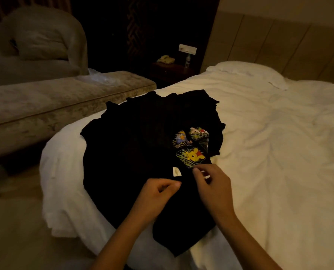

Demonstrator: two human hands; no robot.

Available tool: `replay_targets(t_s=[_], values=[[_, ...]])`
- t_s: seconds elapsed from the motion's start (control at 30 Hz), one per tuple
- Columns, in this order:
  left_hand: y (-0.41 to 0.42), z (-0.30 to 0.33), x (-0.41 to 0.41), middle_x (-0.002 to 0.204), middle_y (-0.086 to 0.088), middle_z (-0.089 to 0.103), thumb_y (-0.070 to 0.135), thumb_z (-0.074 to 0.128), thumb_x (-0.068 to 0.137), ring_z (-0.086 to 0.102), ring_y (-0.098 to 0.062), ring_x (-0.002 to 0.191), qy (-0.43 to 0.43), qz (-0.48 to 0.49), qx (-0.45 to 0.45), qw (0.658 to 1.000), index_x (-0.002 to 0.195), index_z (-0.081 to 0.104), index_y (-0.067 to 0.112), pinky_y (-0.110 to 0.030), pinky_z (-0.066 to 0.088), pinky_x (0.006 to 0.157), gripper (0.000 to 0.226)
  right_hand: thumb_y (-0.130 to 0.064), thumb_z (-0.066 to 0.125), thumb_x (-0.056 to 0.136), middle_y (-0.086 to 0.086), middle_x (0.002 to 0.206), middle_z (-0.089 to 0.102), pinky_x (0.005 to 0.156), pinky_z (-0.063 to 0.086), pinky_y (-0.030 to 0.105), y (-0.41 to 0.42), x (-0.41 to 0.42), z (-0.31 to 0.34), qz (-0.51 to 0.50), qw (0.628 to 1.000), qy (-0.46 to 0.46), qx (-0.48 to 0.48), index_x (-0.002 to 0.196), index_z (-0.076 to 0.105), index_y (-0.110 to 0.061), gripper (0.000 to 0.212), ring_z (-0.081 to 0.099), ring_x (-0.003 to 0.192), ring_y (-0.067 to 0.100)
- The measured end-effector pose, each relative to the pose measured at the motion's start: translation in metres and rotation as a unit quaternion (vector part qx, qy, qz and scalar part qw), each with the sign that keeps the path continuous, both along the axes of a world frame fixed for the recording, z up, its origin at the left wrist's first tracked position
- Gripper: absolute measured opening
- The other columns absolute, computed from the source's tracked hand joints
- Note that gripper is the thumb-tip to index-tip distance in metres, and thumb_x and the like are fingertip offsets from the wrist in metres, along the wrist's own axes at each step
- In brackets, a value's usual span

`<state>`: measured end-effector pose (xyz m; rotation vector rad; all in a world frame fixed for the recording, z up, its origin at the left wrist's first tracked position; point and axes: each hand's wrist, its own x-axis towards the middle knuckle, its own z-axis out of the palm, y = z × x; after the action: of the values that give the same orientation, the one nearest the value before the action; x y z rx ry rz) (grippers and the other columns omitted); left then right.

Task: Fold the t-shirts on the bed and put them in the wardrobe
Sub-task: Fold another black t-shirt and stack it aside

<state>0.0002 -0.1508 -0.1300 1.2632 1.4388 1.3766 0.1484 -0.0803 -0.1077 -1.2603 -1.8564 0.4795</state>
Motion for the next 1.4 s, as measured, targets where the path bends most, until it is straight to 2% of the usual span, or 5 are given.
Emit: replay_targets(t_s=[0.3,0.43,0.67,0.97,1.4], values=[[0.019,-0.011,-0.02,0.101,-0.003,0.067,0.026,0.05,0.101,0.069,-0.018,0.079,-0.083,0.217,-0.03,0.972,0.115,0.061,0.015,-0.03,0.057,0.065,0.021,-0.05,0.062,0.089,-0.003,0.119,0.063,0.084,0.049,0.031,0.02,-0.04,-0.028,0.064,0.959,-0.225,-0.163,0.127,0.062,-0.026,0.045,0.06,0.109,0.017],[0.047,-0.001,-0.03,0.106,-0.003,0.065,0.034,0.055,0.099,0.065,-0.018,0.096,-0.183,0.192,-0.072,0.962,0.119,0.058,0.008,-0.031,0.056,0.081,0.033,-0.043,0.055,0.094,-0.007,0.092,0.067,0.066,0.043,0.031,0.008,-0.036,-0.041,0.08,0.961,-0.256,-0.071,0.095,0.066,-0.028,0.019,0.061,0.088,0.013],[0.063,0.014,-0.02,0.095,-0.008,0.076,0.031,0.062,0.096,0.073,-0.021,0.088,-0.337,0.155,-0.091,0.924,0.108,0.07,0.01,-0.035,0.057,0.077,0.025,-0.054,0.052,0.085,-0.015,0.09,0.06,0.075,0.047,0.024,-0.022,-0.014,-0.048,0.22,0.958,-0.171,-0.071,0.106,0.071,-0.029,0.037,0.056,0.088,0.002],[0.024,0.069,0.022,0.11,0.0,0.072,0.034,0.046,0.103,0.07,-0.014,0.099,-0.264,0.115,0.007,0.958,0.116,0.066,0.022,-0.036,0.055,0.09,0.027,-0.018,0.059,0.097,-0.021,0.112,0.063,0.084,0.045,0.009,-0.046,0.023,0.018,0.117,0.987,0.105,-0.017,0.117,0.06,-0.037,0.028,0.059,0.104,-0.007],[-0.047,0.229,0.132,0.097,-0.008,0.075,0.032,0.05,0.102,0.073,-0.021,0.091,-0.133,-0.144,0.058,0.979,0.106,0.07,0.014,-0.035,0.058,0.081,0.027,-0.041,0.037,0.1,-0.017,0.134,0.058,0.1,0.04,0.009,-0.101,0.119,0.176,0.15,0.966,0.211,0.014,0.138,0.053,-0.026,0.044,0.051,0.122,-0.008]])
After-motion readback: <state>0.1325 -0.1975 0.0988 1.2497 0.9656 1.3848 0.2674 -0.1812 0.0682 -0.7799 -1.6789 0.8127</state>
